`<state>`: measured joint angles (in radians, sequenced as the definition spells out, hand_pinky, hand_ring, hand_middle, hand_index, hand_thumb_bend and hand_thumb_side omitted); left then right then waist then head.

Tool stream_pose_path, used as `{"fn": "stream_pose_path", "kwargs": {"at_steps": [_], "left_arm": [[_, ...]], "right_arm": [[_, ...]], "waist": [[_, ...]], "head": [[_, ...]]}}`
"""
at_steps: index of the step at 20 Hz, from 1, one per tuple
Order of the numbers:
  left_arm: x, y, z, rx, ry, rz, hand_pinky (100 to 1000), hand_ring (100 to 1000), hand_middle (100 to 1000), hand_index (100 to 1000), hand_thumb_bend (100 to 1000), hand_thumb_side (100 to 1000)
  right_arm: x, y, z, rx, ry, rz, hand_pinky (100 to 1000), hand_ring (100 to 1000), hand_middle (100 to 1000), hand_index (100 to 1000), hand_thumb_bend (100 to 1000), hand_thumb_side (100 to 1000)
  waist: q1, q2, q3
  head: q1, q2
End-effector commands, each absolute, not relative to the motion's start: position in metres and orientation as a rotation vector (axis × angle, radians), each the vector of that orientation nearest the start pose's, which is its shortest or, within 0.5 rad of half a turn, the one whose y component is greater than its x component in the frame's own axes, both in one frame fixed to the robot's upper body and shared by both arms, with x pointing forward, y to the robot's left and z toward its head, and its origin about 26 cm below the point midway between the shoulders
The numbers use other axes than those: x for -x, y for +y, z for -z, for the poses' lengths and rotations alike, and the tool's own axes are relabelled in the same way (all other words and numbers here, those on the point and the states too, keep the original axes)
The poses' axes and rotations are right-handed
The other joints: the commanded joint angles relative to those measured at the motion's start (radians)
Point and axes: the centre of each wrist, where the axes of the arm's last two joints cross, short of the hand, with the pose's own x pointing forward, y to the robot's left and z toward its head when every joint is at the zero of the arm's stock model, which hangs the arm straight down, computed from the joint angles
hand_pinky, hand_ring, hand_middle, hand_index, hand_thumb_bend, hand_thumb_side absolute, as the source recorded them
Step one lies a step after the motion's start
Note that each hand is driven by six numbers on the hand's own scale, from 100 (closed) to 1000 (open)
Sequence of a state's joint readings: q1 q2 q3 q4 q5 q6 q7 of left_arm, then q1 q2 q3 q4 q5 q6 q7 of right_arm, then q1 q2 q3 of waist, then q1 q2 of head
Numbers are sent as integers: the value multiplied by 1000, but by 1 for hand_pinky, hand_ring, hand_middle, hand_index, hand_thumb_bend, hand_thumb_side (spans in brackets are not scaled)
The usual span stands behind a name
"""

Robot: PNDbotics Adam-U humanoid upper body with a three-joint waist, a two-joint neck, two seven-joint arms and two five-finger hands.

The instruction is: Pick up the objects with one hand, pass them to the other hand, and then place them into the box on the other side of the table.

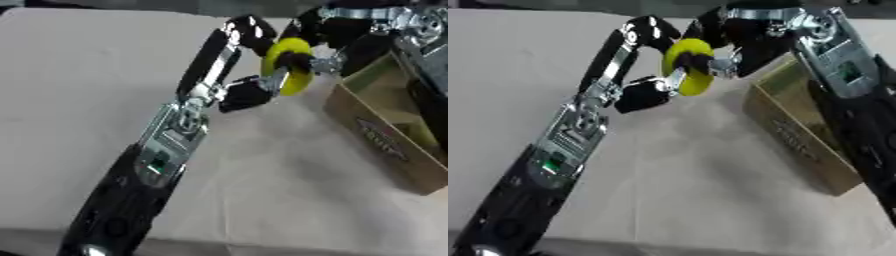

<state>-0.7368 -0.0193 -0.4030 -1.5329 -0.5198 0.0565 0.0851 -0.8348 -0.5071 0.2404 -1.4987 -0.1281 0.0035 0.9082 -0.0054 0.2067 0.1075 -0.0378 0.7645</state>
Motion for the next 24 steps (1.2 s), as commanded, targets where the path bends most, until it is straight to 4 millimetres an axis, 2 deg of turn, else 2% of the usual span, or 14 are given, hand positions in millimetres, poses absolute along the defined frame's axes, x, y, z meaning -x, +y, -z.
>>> {"fn": "stream_pose_path", "kwargs": {"at_steps": [1, 3, 6, 7, 9, 12, 18, 24], "left_arm": [[-354, 44, -208, -251, -2323, 798, 798, 631, 718, 865, 650, 513], [-355, 44, -208, -276, -2327, 786, 803, 645, 727, 874, 723, 557], [-355, 44, -207, -307, -2329, 775, 802, 652, 729, 877, 759, 574], [-355, 44, -206, -311, -2330, 770, 804, 655, 730, 882, 782, 608], [-356, 45, -205, -314, -2330, 757, 805, 658, 731, 889, 884, 751], [-358, 48, -203, -315, -2325, 721, 802, 652, 727, 888, 853, 812], [-367, 56, -189, -334, -2272, 662, 792, 635, 718, 884, 737, 783], [-384, 76, -168, -355, -2187, 541, 781, 626, 714, 878, 704, 802]], "right_arm": [[-402, -228, -282, -307, -1721, -1597, 779, 467, 361, 324, 100, 216], [-402, -229, -283, -304, -1722, -1594, 778, 466, 357, 319, 100, 214], [-402, -230, -283, -301, -1722, -1591, 777, 465, 355, 317, 100, 213], [-402, -230, -284, -300, -1723, -1589, 778, 465, 355, 316, 100, 214], [-402, -232, -285, -298, -1727, -1584, 778, 465, 354, 314, 100, 215], [-402, -234, -286, -296, -1733, -1572, 778, 465, 354, 314, 100, 216], [-399, -237, -294, -277, -1787, -1526, 780, 466, 353, 311, 100, 222], [-396, -246, -299, -234, -1841, -1462, 782, 466, 354, 312, 100, 230]], "waist": [[-10, -9, -2], [-11, -9, -2], [-11, -9, -2], [-11, -9, -2], [-11, -9, -2], [-11, -9, -2], [-12, -13, -4], [-10, -17, -5]], "head": [[-3, 5], [-3, 4], [-2, 4], [-2, 5], [-2, 5], [-4, 5], [-17, 6], [-77, 6]]}}
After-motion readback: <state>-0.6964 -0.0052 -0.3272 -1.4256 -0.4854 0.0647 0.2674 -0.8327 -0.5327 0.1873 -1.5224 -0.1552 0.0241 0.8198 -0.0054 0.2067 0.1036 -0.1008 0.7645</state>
